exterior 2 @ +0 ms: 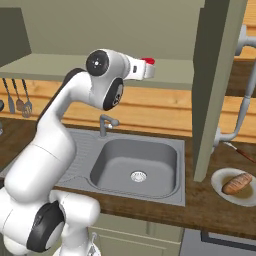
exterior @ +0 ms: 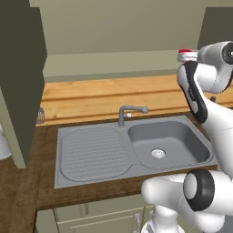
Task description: From the different types of pastries on the counter, select a croissant and place it on the cutting board. Then retrieve a jar of jam from the cabinet and place it alongside the croissant on the cutting board.
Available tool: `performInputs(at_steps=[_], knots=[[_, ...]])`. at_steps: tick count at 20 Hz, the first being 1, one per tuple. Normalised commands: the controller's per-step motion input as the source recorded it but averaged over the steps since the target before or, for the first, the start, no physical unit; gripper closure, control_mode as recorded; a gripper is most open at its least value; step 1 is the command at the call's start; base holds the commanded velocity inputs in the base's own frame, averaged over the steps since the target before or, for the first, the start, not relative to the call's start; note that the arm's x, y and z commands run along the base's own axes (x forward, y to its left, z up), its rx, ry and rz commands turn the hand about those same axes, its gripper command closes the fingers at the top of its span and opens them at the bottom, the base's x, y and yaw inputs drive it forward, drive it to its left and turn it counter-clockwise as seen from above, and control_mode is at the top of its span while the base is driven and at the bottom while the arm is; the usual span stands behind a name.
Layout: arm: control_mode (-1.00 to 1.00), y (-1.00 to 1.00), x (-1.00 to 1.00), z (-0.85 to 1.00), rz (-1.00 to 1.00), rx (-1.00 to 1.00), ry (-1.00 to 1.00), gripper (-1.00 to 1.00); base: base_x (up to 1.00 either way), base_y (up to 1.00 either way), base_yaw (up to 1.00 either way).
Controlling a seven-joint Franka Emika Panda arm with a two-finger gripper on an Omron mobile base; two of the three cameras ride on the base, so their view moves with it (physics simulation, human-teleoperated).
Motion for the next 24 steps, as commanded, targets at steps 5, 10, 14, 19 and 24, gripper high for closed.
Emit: performInputs(at_steps=[5, 10, 14, 19, 24], knots=[[-1.00, -0.02, 0.16, 0.00, 0.00, 0.00, 0.01, -1.00, 0.00, 0.00, 0.00], [-1.00, 0.00, 0.57, 0.00, 0.00, 0.00, 0.09, -1.00, 0.00, 0.00, 0.00], [-1.00, -0.01, 0.62, 0.00, 0.00, 0.00, 0.06, -1.00, 0.00, 0.00, 0.00], [-1.00, -0.15, 0.65, 0.00, 0.00, 0.00, 0.05, -1.00, 0.00, 0.00, 0.00], [-1.00, -0.23, 0.16, 0.00, 0.00, 0.00, 0.00, -1.00, 0.00, 0.00, 0.00]])
